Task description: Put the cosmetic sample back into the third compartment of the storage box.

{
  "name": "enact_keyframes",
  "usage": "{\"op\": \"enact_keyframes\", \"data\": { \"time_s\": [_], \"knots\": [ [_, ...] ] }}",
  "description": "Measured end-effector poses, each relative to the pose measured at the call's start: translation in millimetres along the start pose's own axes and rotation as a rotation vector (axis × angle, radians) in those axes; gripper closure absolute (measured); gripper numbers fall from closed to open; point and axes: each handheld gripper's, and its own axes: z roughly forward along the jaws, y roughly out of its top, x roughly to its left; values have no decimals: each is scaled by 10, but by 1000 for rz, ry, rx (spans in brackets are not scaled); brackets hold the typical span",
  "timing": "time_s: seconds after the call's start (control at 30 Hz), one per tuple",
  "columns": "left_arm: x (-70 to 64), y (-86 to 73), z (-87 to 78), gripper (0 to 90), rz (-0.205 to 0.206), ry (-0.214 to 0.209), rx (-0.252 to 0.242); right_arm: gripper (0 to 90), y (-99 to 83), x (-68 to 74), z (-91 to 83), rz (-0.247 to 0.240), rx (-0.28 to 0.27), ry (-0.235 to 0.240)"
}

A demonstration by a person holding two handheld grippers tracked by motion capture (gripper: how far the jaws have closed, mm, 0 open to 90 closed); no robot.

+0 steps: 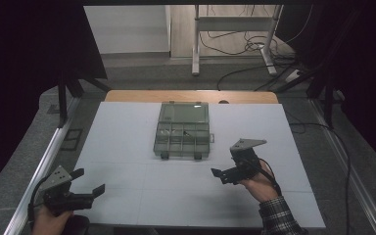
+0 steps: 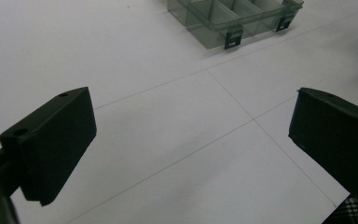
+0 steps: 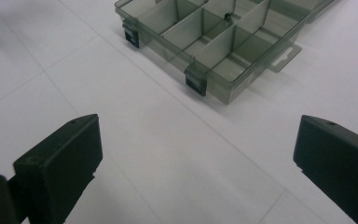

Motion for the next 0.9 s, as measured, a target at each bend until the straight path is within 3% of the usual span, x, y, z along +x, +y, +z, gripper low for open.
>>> {"op": "enact_keyframes", "data": {
  "time_s": [0.5, 0.9],
  "knots": [
    [3, -1, -4, 10, -3, -2, -3, 13, -233, 21, -179, -11, 1, 4],
    [3, -1, -6, 10, -2, -2, -5, 0, -423, 39, -323, -7, -17, -54]
  ]
}}
